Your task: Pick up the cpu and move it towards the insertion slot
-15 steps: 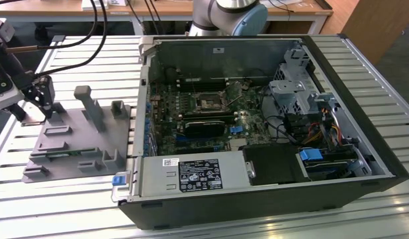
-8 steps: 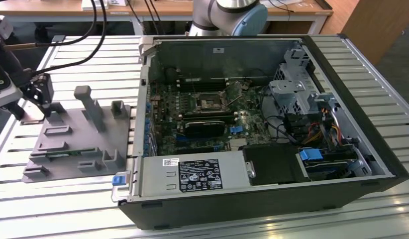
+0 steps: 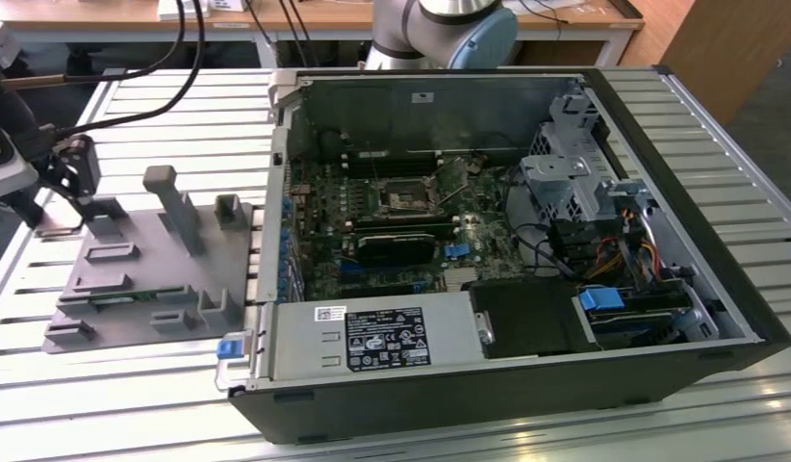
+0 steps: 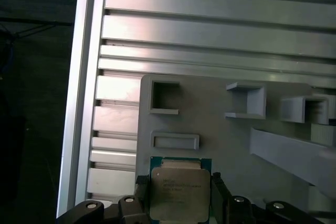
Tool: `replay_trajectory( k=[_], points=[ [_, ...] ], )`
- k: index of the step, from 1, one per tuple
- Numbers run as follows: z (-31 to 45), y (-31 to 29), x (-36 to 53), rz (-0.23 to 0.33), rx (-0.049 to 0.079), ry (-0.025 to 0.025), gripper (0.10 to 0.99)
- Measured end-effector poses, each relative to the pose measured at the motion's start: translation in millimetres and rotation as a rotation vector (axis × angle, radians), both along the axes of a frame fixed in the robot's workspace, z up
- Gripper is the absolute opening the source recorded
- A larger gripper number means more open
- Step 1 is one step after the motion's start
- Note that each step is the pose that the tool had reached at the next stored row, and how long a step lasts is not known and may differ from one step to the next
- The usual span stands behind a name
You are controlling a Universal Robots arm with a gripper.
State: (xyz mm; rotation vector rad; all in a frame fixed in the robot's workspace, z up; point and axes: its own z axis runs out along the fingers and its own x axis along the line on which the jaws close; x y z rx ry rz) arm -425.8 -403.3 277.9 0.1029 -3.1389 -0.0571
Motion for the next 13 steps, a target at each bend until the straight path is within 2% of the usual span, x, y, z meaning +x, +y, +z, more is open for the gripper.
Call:
replay_trajectory(
  k=[13],
  points=[
    [12.8,0.0,0.1,0.000,0.000,0.0001,0.549]
  ],
)
